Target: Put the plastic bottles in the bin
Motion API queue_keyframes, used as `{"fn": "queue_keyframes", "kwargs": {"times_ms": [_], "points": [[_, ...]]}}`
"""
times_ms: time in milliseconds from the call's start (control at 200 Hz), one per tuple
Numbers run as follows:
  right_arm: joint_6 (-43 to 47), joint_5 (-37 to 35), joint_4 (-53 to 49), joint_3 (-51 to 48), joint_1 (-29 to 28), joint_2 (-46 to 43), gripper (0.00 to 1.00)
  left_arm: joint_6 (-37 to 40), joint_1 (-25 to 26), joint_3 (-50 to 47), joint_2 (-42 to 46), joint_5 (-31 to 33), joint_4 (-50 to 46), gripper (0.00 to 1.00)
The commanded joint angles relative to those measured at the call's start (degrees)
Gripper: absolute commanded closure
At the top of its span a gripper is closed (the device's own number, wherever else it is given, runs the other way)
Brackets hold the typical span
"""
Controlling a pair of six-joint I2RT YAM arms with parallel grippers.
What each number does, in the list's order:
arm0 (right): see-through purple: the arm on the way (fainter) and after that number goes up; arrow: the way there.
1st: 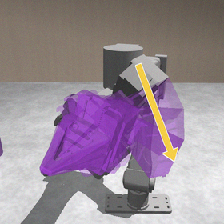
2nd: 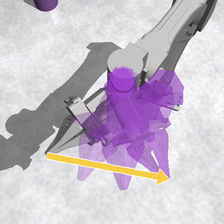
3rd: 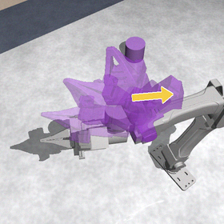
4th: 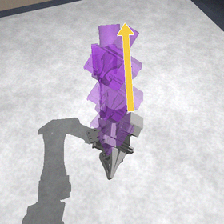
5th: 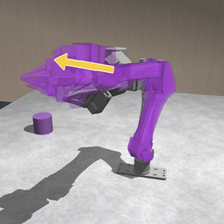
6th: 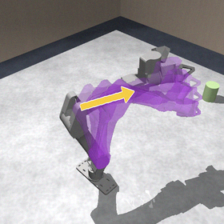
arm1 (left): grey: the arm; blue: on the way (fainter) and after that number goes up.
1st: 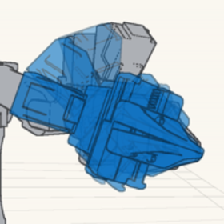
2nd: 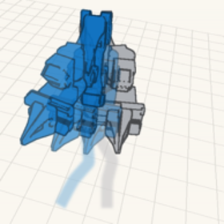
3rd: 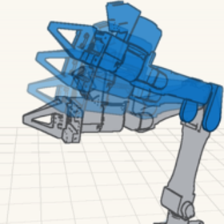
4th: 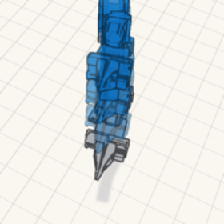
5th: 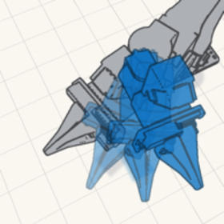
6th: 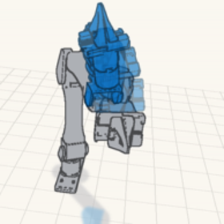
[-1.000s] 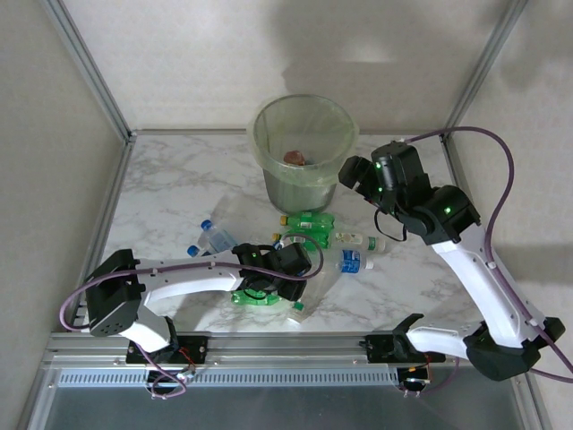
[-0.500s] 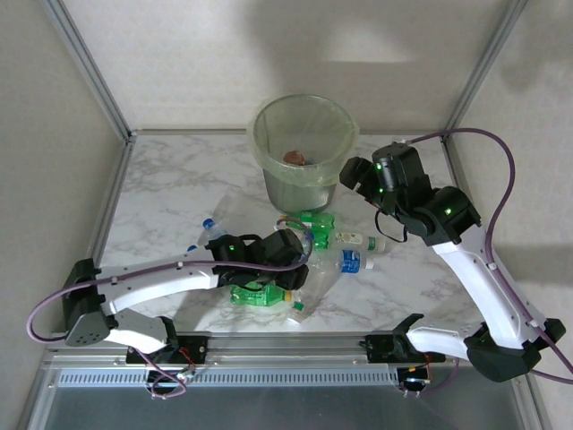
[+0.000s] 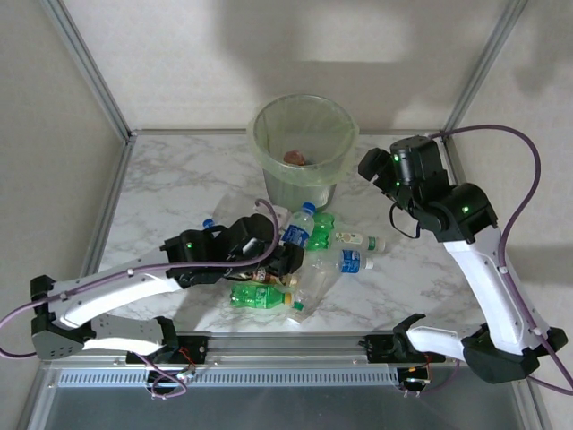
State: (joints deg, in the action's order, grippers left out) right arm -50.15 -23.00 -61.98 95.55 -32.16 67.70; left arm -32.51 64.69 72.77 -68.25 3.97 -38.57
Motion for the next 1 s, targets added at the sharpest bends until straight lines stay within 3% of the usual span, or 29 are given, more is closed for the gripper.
{"fn": "queue_keyframes", "kwargs": {"times_ms": [0,335,506,996], "points": [[0.8,-1.5,-1.8,-1.2,0.8,-0.4,0.10,2.0,-1.0,3.9,1.5,1.4,1.6,0.40],[-0.4,0.3,-1.1,-5.6,1.4,-3.2,0.10,1.8,-3.8,10.6,1.1,-1.2,7.8,0.39],[0.1,5.1,2.7,-10.7,1.5,-5.8,0.11,3.1,-6.8,15.8,-3.0,-1.6,9.3,0.38],[-1.9,13.8,9.1,-20.3,1.4,-7.7,0.14,-0.8,-23.5,28.4,-20.5,-7.1,16.2,0.39]]}}
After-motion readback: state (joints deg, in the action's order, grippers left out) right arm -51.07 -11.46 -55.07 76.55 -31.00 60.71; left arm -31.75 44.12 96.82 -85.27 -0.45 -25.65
